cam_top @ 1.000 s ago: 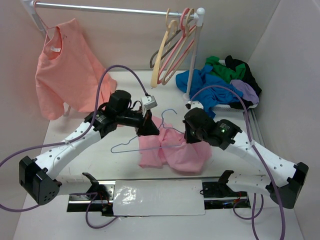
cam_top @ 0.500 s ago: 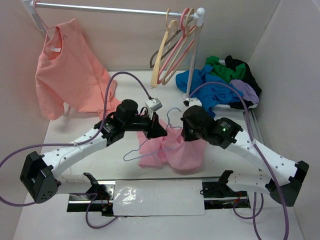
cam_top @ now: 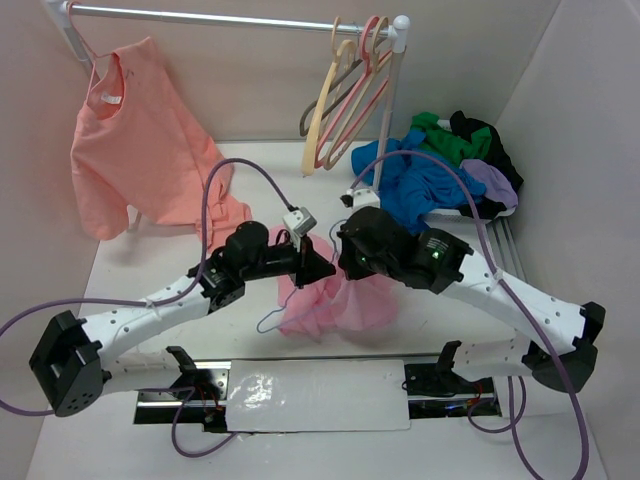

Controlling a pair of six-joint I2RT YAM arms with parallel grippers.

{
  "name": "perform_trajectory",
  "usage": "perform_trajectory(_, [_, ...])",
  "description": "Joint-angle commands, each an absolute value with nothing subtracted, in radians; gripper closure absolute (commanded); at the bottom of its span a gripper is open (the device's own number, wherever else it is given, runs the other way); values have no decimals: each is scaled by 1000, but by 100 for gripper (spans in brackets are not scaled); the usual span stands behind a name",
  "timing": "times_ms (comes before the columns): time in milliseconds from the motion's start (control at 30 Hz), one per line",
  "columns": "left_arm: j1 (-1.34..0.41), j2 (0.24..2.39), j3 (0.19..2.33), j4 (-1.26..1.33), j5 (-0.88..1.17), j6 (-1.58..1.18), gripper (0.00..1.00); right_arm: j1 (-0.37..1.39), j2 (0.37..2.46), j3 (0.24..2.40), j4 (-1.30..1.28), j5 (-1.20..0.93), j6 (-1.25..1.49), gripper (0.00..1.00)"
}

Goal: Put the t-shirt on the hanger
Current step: Place tshirt on hanger

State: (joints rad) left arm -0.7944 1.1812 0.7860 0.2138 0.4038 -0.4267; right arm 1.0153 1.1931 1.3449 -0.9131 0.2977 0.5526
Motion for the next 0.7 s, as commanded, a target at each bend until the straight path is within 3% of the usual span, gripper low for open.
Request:
perform_trajectory(0, [-798, 1111, 749, 385, 307, -460, 100, 1060, 1198, 1381, -891, 328, 566, 100])
perform_trajectory(67, [-798, 1079, 706, 414, 261, -469, 100, 1072, 1184, 1391, -891, 313, 566, 97])
perform_trajectory(133, [-807, 1054, 675, 489, 233, -489, 100, 1072, 1173, 1391, -891, 304, 566, 84])
perform_trajectory(167, [-807, 1040, 634, 526, 210, -500, 100, 1072, 1173, 1405, -891, 304, 578, 71])
perform_trajectory(367, [-816, 934, 482, 771, 140, -522, 100, 1095, 1143, 1473, -1006, 429, 670, 40])
perform_trajectory(433, [-816, 911, 459, 790, 120, -522, 100, 1095, 1096, 1459, -990, 468, 709, 38])
perform_trajectory(567, [-825, 842, 436, 790, 75, -522, 100, 1095, 1052, 1376, -862, 488, 799, 54])
perform_trajectory(667, [-825, 778, 413, 779, 26, -522, 100, 1086, 1043, 1292, -709, 442, 873, 56])
